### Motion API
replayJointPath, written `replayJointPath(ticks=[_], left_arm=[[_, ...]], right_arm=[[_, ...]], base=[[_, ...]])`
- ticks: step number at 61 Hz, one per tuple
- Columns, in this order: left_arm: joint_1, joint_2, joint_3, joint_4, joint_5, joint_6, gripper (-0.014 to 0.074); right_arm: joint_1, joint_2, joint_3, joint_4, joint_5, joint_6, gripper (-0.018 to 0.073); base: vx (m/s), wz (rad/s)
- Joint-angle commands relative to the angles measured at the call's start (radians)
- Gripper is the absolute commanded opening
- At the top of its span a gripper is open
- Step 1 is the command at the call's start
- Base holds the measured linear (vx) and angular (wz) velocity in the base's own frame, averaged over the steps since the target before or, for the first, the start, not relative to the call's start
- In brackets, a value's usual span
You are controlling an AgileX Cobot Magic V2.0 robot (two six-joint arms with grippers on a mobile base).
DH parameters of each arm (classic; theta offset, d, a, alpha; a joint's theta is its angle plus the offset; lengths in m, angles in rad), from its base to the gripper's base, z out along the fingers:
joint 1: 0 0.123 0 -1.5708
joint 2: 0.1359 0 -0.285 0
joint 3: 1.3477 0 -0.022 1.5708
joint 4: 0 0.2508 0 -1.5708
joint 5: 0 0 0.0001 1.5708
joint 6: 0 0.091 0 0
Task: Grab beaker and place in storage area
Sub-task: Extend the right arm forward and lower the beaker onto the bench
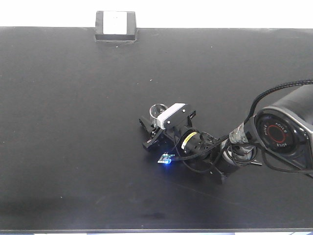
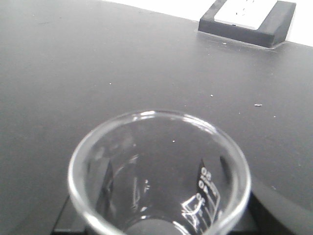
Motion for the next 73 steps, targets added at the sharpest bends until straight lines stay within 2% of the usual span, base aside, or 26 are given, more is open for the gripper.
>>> replayJointPath(ticks=[1, 9, 18, 27, 35, 47, 73], left_arm=[[-0.006, -0.019, 0.022, -0.006, -0.085, -0.007, -0.0008], [-0.006, -0.019, 0.022, -0.006, -0.085, -0.007, -0.0008], [-0.006, -0.019, 0.022, -0.006, -0.085, -0.007, -0.0008], [-0.006, -0.019, 0.022, -0.006, -0.085, -0.007, -0.0008], [-0.006, -0.019, 0.022, -0.006, -0.085, -0.007, -0.0008], [-0.006, -0.019, 0.022, -0.006, -0.085, -0.007, -0.0008], [-0.006, -0.019, 0.022, -0.006, -0.085, -0.007, -0.0008]], right_arm=[[0.0, -0.031, -0.008, -0.013, -0.073, 0.001, 0.0124], [0.0, -0.031, -0.008, -0.016, -0.072, 0.002, 0.0248], [0.0, -0.031, -0.008, -0.017, -0.077, 0.002, 0.0446], [0.0, -0.031, -0.006, -0.017, -0.076, 0.015, 0.0573], [0.0, -0.038, -0.003, -0.012, -0.07, 0.063, 0.0593], [0.0, -0.081, 0.054, 0.03, -0.059, 0.062, 0.0593], [0.0, -0.276, 0.226, 0.037, -0.065, 0.037, 0.0593]], base=[[0.0, 0.0], [0.0, 0.0], [0.0, 0.0], [0.0, 0.0], [0.0, 0.0], [0.0, 0.0], [0.0, 0.0]])
